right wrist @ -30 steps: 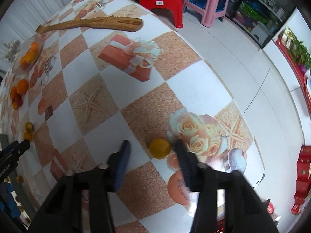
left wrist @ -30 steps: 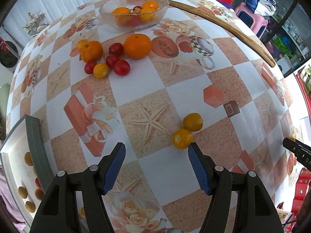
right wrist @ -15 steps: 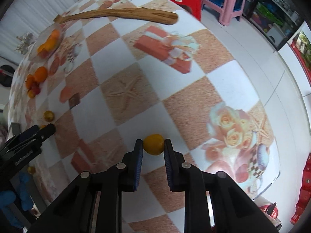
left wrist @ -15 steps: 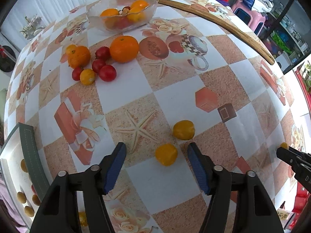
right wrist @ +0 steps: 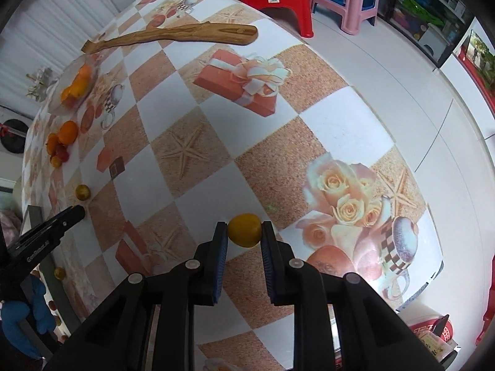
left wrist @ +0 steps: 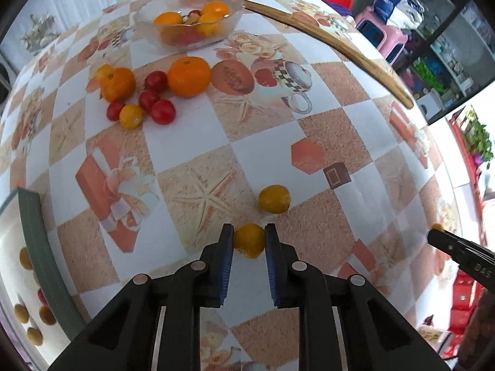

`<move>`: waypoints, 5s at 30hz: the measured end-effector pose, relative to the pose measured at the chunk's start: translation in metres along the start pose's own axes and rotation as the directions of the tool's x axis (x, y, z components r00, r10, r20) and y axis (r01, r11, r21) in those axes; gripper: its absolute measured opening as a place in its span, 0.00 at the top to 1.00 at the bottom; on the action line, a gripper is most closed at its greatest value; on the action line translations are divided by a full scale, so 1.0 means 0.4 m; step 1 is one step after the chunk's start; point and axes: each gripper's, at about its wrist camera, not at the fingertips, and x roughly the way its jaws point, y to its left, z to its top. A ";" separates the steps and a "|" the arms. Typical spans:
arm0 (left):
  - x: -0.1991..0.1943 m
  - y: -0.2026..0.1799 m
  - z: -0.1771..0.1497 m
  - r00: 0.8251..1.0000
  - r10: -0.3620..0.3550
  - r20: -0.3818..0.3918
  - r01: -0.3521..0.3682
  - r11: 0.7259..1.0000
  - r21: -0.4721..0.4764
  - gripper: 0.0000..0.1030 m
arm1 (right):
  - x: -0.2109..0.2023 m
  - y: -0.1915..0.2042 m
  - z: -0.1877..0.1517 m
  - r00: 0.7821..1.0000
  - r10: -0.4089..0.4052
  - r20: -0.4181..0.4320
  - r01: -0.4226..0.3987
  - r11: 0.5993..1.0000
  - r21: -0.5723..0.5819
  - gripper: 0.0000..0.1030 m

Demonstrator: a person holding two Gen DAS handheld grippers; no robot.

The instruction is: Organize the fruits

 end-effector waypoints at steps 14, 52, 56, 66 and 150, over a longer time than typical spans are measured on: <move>-0.104 0.079 -0.057 1.000 0.014 0.025 -0.012 0.998 -0.066 0.79 | -0.023 0.172 0.028 0.997 0.070 -0.008 -0.071 0.989 -0.130 0.77; -0.287 0.612 -0.286 0.964 0.250 0.091 -0.179 0.865 -0.470 0.79 | 0.035 0.893 -0.109 0.957 0.197 -0.215 -0.287 0.765 -0.576 0.77; -0.261 0.675 -0.268 0.958 0.277 0.075 -0.205 0.844 -0.495 0.79 | 0.084 0.998 -0.113 0.946 0.208 -0.250 -0.319 0.736 -0.597 0.77; -0.173 0.761 -0.227 0.950 0.310 0.019 -0.258 0.822 -0.507 0.79 | 0.196 1.136 -0.096 0.945 0.174 -0.276 -0.313 0.724 -0.615 0.77; -0.460 0.440 -0.409 0.915 0.399 -0.057 -0.394 0.856 -0.334 0.01 | -0.142 0.956 -0.283 0.972 0.024 -0.233 -0.207 0.548 -0.810 0.00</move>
